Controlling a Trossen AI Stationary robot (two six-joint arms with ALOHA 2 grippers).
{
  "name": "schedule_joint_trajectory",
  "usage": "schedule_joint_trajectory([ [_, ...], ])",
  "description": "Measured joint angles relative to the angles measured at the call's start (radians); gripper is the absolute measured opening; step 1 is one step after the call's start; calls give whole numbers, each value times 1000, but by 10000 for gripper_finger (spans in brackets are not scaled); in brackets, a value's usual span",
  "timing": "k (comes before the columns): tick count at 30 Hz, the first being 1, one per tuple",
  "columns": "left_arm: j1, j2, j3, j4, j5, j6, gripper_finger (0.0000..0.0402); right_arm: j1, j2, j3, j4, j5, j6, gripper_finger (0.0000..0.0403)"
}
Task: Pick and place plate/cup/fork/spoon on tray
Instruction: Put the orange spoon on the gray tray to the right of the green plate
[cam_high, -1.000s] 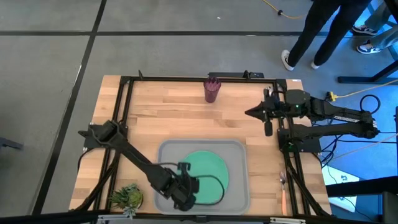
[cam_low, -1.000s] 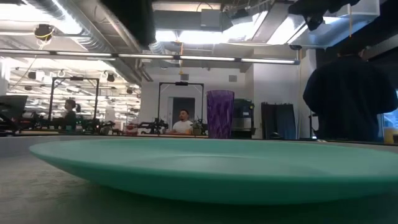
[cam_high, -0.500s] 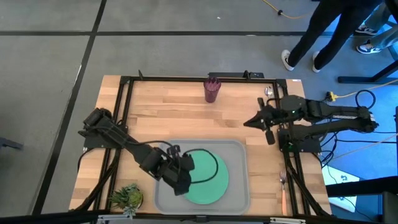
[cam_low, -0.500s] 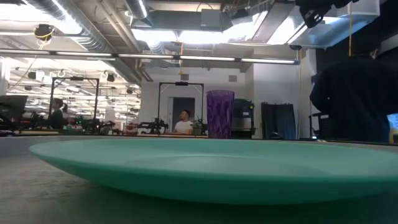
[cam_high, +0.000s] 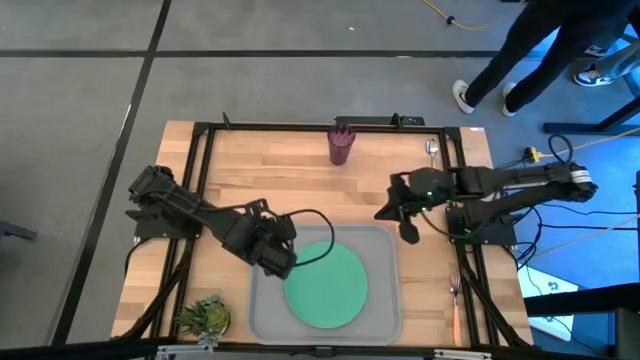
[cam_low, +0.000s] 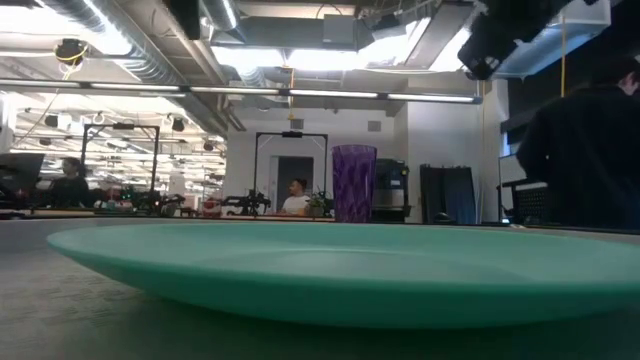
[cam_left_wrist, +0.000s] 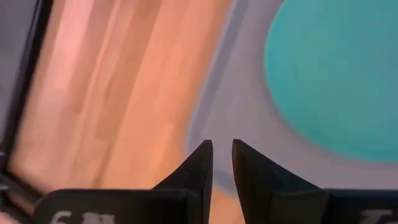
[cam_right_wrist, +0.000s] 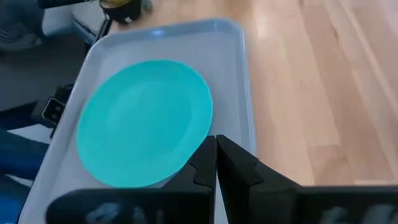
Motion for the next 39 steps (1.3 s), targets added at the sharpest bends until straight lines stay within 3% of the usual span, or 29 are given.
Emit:
schedule_joint_trajectory([
  [9,105,-60,0,-46,-42,232,54,-17,282,437,-375,224,-14,17],
  [15,188,-163,0,-42,-44,351,54,-91,435,656,-628,234,112,16],
  [19,255,-234,0,-39,-43,383,54,-159,491,727,-736,234,235,17],
  [24,356,-305,0,-36,-31,399,54,-229,508,739,-701,234,335,17],
  [31,485,-350,0,-21,-21,432,54,-263,507,740,-582,234,183,17],
  [39,564,-348,0,0,1,440,53,-270,507,740,-389,233,157,17],
])
